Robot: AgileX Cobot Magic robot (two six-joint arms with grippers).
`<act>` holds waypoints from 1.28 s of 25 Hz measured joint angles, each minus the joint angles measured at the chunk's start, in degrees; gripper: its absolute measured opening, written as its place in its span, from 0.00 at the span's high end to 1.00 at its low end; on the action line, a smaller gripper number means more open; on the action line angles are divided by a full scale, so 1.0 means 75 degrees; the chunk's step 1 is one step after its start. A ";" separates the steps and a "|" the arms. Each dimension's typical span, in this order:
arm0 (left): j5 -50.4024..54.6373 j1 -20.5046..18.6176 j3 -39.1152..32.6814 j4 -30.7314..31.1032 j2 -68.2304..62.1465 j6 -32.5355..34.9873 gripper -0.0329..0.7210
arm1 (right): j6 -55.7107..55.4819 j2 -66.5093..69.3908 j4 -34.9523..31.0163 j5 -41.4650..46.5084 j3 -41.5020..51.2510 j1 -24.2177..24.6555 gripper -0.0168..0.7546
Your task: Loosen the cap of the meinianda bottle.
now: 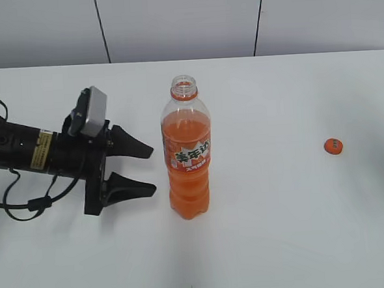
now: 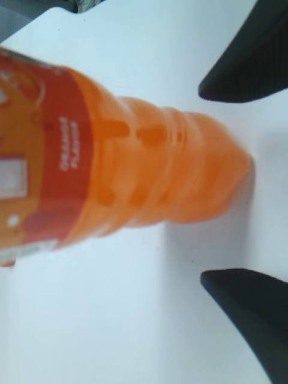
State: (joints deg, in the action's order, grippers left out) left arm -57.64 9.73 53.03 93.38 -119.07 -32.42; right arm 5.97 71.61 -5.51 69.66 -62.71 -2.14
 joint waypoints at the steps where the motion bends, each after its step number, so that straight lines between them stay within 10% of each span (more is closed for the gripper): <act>1: 0.0000 -0.0123 0.0000 0.0048 0.0067 -0.0122 0.27 | 0.0000 0.0000 0.0000 0.0000 0.0000 0.0000 0.22; 8: 0.0702 -0.0813 0.0000 0.0075 0.0826 -0.1278 0.27 | 0.0000 0.0000 0.0000 0.0000 0.0000 0.0000 0.22; 17: 0.5253 -0.0854 0.0000 -0.0060 0.2152 -0.2431 0.32 | 0.0000 0.0000 -0.0008 0.0000 0.0000 0.0000 0.22; 32: 0.7643 -0.0870 -0.0014 -0.2706 0.3651 -0.2471 0.33 | 0.0000 -0.0150 -0.0001 0.0017 -0.1208 0.0000 0.22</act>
State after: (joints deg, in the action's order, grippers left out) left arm -0.32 3.21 52.93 73.08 -91.69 -50.95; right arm 5.97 70.48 -5.52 69.79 -71.77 -2.14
